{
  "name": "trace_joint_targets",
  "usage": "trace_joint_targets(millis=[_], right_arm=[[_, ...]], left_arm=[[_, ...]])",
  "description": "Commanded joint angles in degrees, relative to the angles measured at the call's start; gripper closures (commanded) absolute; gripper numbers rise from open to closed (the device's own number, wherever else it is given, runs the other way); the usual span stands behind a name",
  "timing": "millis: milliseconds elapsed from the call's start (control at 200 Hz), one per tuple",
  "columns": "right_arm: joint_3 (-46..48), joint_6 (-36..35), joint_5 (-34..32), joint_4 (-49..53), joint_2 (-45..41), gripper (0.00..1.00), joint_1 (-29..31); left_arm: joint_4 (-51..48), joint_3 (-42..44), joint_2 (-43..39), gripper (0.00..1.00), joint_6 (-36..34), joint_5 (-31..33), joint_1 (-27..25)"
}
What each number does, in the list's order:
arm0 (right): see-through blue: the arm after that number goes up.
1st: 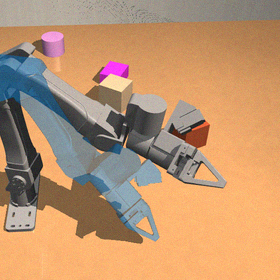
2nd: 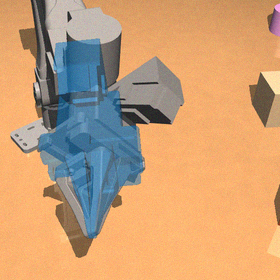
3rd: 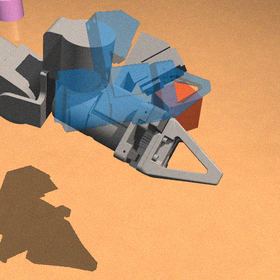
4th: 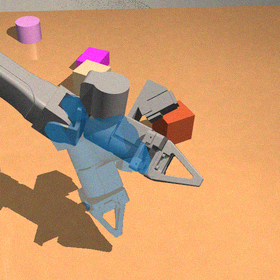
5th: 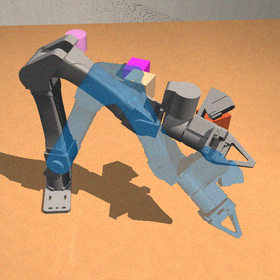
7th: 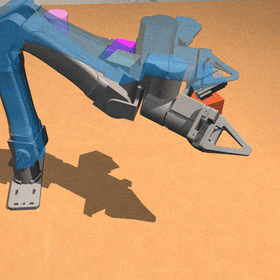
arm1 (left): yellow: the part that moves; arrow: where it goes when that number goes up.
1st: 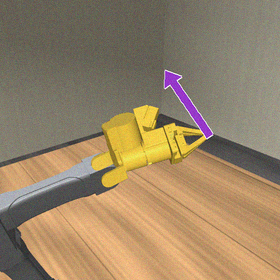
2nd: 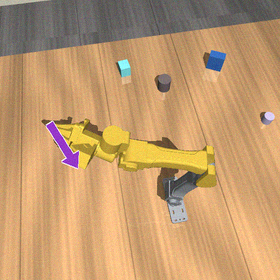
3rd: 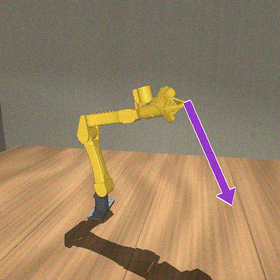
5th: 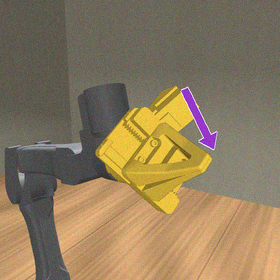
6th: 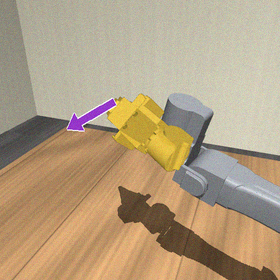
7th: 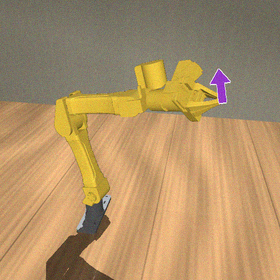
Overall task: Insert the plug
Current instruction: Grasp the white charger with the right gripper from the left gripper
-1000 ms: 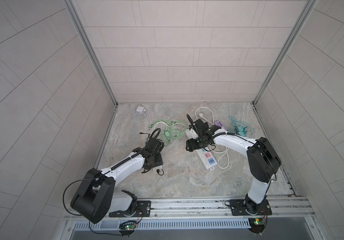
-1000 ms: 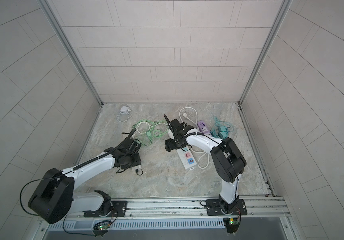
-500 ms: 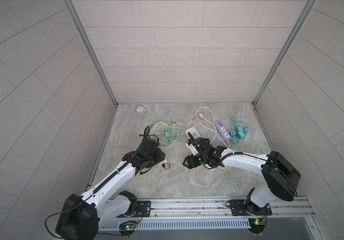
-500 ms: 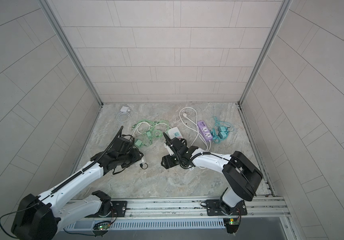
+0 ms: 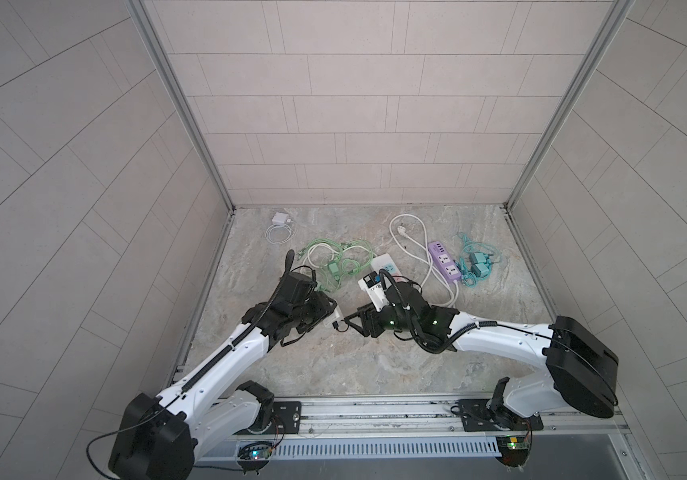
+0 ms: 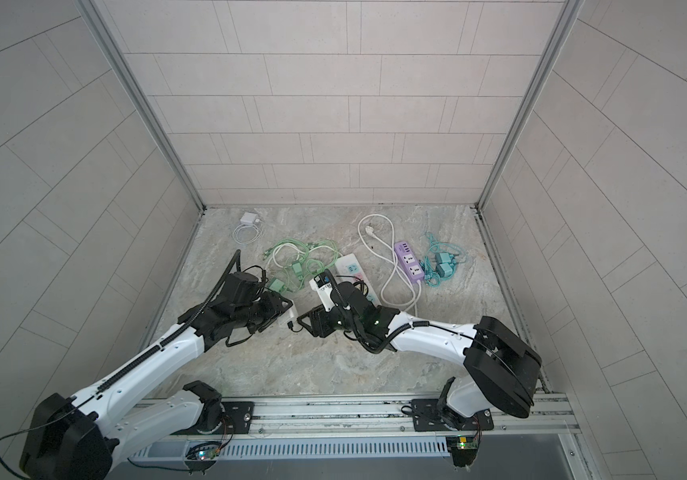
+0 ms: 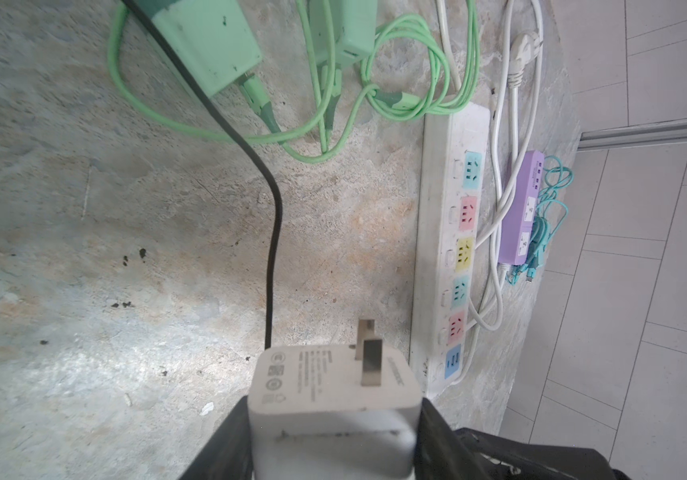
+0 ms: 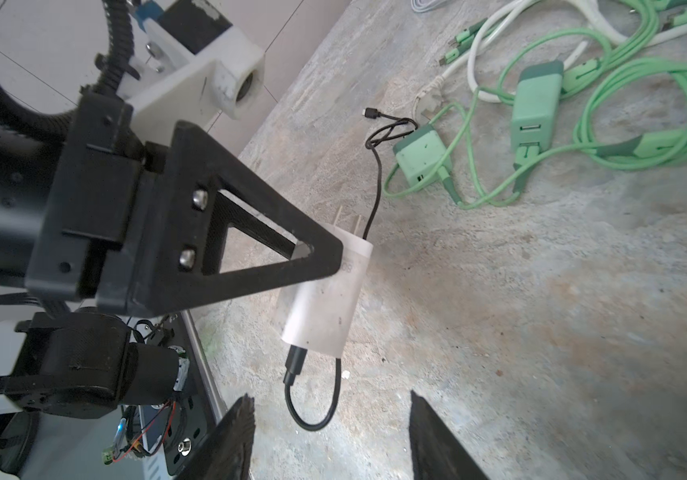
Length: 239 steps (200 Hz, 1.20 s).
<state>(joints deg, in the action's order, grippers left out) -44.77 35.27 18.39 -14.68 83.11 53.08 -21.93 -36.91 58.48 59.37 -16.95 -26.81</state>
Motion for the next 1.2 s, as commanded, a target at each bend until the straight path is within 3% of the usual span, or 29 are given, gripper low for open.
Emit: trace_joint_targets(millis=[0, 540, 876, 1021, 1096, 1191], right_arm=[[-1.49, 1.78, -0.08, -3.31, 1.46, 0.41, 1.29], [-5.79, 4.20, -0.59, -5.87, 8.31, 0.47, 2.03], [-6.68, 8.59, 2.60, -10.90, 11.82, 0.52, 2.10], [-6.18, 9.51, 1.74, -13.37, 12.27, 0.60, 2.13], [-6.64, 9.73, 2.17, -13.10, 12.59, 0.64, 2.12], [-6.53, 9.10, 2.39, -11.96, 12.13, 0.69, 1.86]], left_arm=[[1.76, -0.18, -1.37, 0.84, 0.57, -0.68, -0.35], [1.54, -0.70, -2.57, 0.83, -0.04, -0.90, -0.26], [2.45, -0.39, -3.13, 0.83, 0.04, -1.25, -0.27], [2.59, -0.28, -3.01, 0.82, -0.77, -1.47, -0.26], [3.55, 0.32, -3.24, 0.76, -1.26, -2.19, -0.26], [2.82, 0.27, -3.82, 0.55, -3.26, -1.42, -0.26]])
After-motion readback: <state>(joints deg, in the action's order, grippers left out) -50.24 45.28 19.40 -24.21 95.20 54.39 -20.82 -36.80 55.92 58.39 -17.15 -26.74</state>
